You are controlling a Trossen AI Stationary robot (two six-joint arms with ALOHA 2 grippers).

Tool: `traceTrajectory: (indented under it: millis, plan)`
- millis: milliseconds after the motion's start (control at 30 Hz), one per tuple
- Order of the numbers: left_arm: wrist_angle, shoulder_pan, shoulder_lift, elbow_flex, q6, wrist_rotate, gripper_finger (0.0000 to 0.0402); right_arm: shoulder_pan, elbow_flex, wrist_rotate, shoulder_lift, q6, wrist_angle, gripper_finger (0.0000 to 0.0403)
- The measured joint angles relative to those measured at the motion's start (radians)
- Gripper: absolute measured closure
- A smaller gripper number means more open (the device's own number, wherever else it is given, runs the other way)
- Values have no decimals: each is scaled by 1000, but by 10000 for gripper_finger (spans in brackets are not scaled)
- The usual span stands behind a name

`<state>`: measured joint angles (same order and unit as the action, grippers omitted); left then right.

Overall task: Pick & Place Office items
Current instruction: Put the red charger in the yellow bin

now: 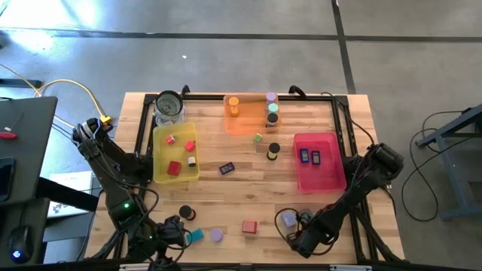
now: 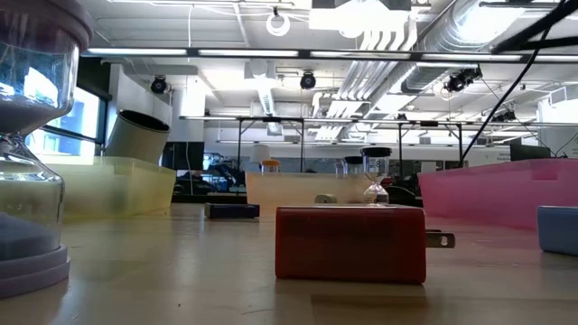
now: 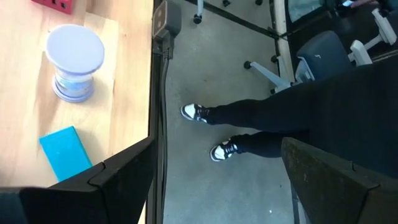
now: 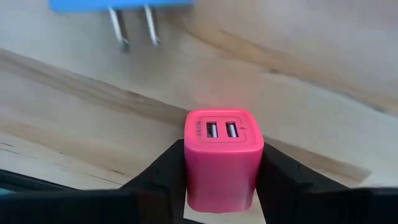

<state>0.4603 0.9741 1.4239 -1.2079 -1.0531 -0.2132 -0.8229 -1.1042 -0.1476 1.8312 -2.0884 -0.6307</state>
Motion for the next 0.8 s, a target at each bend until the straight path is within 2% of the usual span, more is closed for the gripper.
traceTrajectory:
  millis: [367,633,800]
  plan:
    - [-2,-57,0,0,2,-64,67,-10,-57,137,-113,105,-68,269]
    - [-23,-172,0,0,99,-64,67,39,-153,395,-236,322,-99,269]
    - [-81,-255,-1,0,188,-65,67,101,-190,484,-296,498,-91,269]
